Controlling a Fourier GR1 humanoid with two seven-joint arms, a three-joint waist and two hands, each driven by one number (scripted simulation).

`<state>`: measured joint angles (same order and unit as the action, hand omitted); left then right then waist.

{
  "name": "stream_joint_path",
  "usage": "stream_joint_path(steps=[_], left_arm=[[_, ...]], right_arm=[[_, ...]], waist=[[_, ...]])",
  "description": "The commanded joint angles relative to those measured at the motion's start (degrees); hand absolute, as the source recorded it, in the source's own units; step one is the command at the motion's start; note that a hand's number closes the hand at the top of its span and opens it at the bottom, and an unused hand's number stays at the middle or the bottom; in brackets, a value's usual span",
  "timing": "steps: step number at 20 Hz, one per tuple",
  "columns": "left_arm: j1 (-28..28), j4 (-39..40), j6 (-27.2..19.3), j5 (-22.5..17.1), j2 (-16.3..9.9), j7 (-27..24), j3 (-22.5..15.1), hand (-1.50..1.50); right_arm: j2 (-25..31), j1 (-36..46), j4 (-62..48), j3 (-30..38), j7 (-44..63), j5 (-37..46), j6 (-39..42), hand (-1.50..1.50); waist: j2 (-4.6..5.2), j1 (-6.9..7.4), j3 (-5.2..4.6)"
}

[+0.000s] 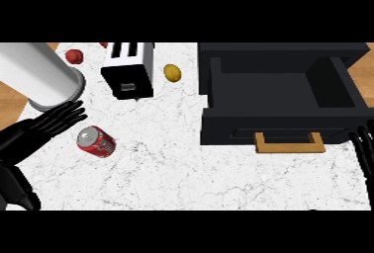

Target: Pick up the can, place it into the drawer and close the drawer

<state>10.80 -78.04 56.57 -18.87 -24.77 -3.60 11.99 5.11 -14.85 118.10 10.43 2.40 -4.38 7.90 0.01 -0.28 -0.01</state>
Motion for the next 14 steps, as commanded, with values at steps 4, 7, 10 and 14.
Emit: stream_joint_path(steps=[4, 7, 10, 14], left_arm=[[3.3, 9.3, 1.0, 13.5, 2.1, -12.4, 0.2, -1.50], [4.6, 13.5, -1.3, 19.5, 2.9, -17.5, -1.9, -1.50], [4.8, 19.2, -0.5, 21.8, -0.4, -24.9, -1.1, -1.50], [8.2, 25.6, -2.1, 23.4, -2.5, -29.2, -2.1, -1.50]], right_arm=[[-2.1, 1.9, 1.0, -2.6, 2.0, 3.7, -1.4, -1.50], [-0.6, 3.2, -0.4, -0.3, 2.2, 1.0, 0.2, -1.50], [1.4, 1.3, -2.0, 3.4, -0.6, -2.3, 3.3, -1.50], [-0.7, 0.7, -2.3, 1.0, -2.1, 0.4, 2.4, -1.50]], waist=[[0.07, -0.06, -0.03], [0.11, -0.21, -0.04], [0.16, -0.46, -0.07], [0.19, -0.56, -0.07]])
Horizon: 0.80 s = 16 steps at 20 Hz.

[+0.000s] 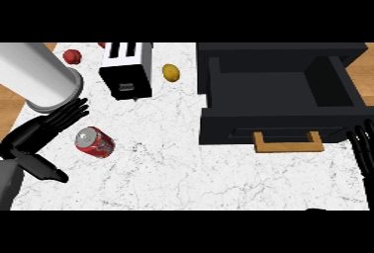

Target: Pick up the can, place it into the drawer and close the drawer

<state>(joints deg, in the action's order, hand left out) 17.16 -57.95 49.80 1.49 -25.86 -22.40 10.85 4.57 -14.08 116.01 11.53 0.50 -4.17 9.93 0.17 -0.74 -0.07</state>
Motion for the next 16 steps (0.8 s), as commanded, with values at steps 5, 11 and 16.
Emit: stream_joint_path(steps=[5, 11, 16], left_arm=[[3.9, 9.1, 1.7, 4.5, -1.2, -12.4, -3.6, -1.50], [6.0, 18.3, -1.0, 8.2, -3.1, -20.6, -6.8, -1.50], [6.4, 22.4, -2.7, 10.1, -4.3, -26.2, -9.7, -1.50]], right_arm=[[-0.8, 2.1, 4.2, -1.3, 5.5, 0.6, -1.9, -1.50], [0.7, -0.9, 2.2, 1.4, 0.7, -1.0, 1.2, -1.50], [-1.5, 1.3, 2.2, -2.1, 2.0, 2.4, -1.0, -1.50]], waist=[[0.01, -0.07, -0.03], [0.17, -0.86, -0.07], [0.28, -0.43, -0.11]])
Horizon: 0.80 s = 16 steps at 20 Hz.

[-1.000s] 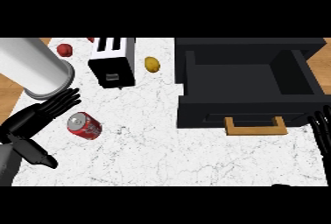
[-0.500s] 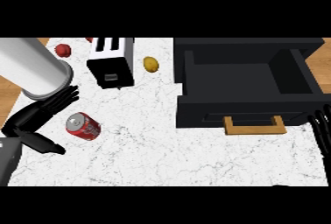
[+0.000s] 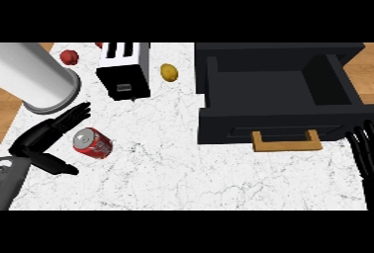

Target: Pick up the can, place it into the drawer and close the drawer

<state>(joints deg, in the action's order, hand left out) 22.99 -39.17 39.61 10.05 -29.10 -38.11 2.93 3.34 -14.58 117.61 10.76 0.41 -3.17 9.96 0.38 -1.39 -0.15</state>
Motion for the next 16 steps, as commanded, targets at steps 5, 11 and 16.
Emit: stream_joint_path(steps=[5, 11, 16], left_arm=[[2.6, 10.0, 6.7, 1.8, -1.7, -12.8, -3.0, -1.50], [3.3, 14.2, 4.1, 2.7, -1.6, -15.9, -4.5, -1.50], [6.0, 16.8, 5.0, 2.4, -1.0, -15.9, -5.6, -1.50]], right_arm=[[0.5, 1.7, -1.2, 1.4, 0.2, -1.0, 0.0, -1.50], [-0.6, -1.9, 2.2, 0.2, 0.1, -0.4, 0.4, -1.50], [-1.9, -1.0, 3.2, -1.9, 1.2, 2.1, -1.2, -1.50]], waist=[[0.15, -0.29, -0.02], [-0.01, -0.28, -0.01], [0.09, -0.36, -0.04]])
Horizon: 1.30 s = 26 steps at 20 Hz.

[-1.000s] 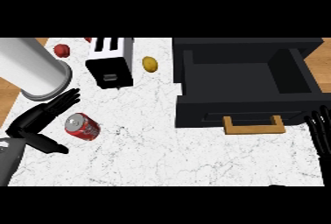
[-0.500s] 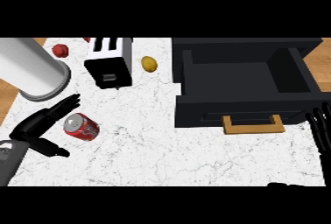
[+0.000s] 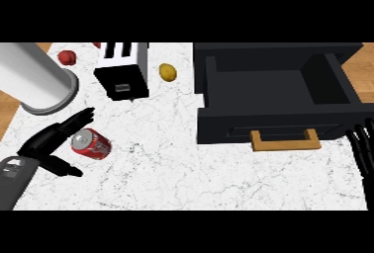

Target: Pick up the can, place it into the drawer and close the drawer

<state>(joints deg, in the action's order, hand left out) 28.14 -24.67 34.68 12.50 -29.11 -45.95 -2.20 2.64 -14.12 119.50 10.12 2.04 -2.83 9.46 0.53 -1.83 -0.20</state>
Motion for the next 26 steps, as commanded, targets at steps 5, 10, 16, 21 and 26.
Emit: stream_joint_path(steps=[5, 10, 16, 21, 26], left_arm=[[3.4, 5.2, 6.7, 0.7, 0.4, -9.4, -1.2, -1.50], [3.3, 6.9, 5.6, 1.1, 2.3, -10.4, -2.3, -1.50], [4.0, 9.1, 4.2, 1.1, 4.5, -10.7, -2.8, -1.50], [7.0, 8.0, 3.9, 1.1, 8.1, -7.7, -3.8, -1.50], [5.5, 7.4, 4.0, 1.0, 9.7, -8.9, -4.7, -1.50]], right_arm=[[1.8, 0.8, 0.4, 2.2, 2.2, -2.2, 1.0, -1.50], [-0.7, 0.5, -0.8, -0.3, 0.2, 0.3, -0.2, -1.50], [0.3, -2.3, 2.5, 1.9, 0.8, -2.4, 1.2, -1.50], [0.9, 2.8, 1.9, 2.1, 5.0, -2.3, -0.6, -1.50], [0.0, 0.4, 1.5, 2.2, 2.7, -2.2, 0.1, -1.50]], waist=[[0.05, -0.10, 0.00], [0.00, 0.26, 0.03], [-0.02, -0.28, 0.03], [-0.14, 0.62, 0.08], [-0.23, 0.69, 0.11]])
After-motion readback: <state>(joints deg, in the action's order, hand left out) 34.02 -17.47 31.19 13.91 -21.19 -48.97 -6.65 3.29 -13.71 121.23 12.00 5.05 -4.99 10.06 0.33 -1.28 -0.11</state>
